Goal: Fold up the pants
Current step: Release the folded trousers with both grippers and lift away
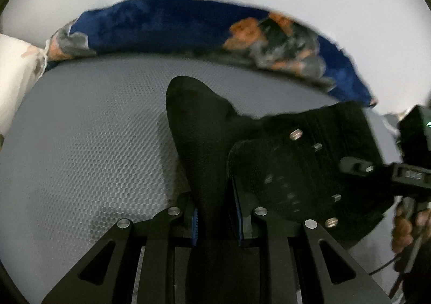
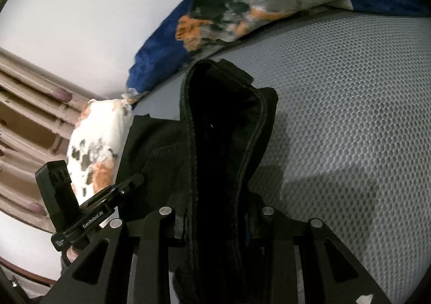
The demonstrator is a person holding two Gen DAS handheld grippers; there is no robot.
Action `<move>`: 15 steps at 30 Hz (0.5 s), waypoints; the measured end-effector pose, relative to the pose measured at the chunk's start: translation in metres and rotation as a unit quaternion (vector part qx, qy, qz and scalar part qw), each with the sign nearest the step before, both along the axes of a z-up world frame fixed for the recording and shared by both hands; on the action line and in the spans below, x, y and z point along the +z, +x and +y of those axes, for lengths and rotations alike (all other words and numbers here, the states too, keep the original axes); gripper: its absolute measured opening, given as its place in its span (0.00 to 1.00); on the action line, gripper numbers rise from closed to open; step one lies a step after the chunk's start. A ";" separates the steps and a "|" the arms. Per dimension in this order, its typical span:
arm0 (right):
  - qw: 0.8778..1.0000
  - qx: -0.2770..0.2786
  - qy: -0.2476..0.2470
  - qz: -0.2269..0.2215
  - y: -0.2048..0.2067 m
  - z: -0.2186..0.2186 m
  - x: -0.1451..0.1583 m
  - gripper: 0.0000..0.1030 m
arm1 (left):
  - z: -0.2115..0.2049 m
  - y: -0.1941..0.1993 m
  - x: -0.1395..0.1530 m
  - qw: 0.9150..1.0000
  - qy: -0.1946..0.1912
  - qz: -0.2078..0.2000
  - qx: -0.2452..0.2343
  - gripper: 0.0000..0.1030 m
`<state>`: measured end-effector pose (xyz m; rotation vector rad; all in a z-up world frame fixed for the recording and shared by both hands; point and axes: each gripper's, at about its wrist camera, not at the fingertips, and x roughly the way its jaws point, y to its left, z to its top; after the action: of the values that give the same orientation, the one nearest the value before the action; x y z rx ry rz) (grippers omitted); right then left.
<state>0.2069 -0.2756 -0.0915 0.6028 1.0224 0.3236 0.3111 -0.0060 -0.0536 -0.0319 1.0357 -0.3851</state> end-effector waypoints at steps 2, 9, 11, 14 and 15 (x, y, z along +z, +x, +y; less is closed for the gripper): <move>1.000 -0.008 -0.025 0.006 -0.002 -0.002 -0.007 0.29 | 0.006 0.002 -0.010 1.000 -0.008 0.010 0.005 0.26; 0.996 -0.024 -0.083 0.012 -0.013 0.003 -0.015 0.47 | 0.018 -0.006 -0.024 1.000 -0.008 0.023 0.016 0.47; 0.995 -0.023 -0.100 0.016 -0.020 0.005 -0.014 0.48 | 0.018 -0.007 -0.024 1.000 0.000 0.027 0.014 0.50; 0.993 -0.028 -0.111 0.027 -0.032 0.008 -0.012 0.50 | 0.018 -0.025 -0.020 0.999 0.028 0.019 0.018 0.50; 0.992 -0.031 -0.116 0.029 -0.038 0.008 -0.010 0.50 | 0.018 -0.031 -0.019 0.999 0.037 0.015 0.018 0.50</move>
<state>0.1688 -0.2673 -0.1017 0.4353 1.0763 0.1299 0.2803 0.0121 -0.0722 0.0106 1.0771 -0.3133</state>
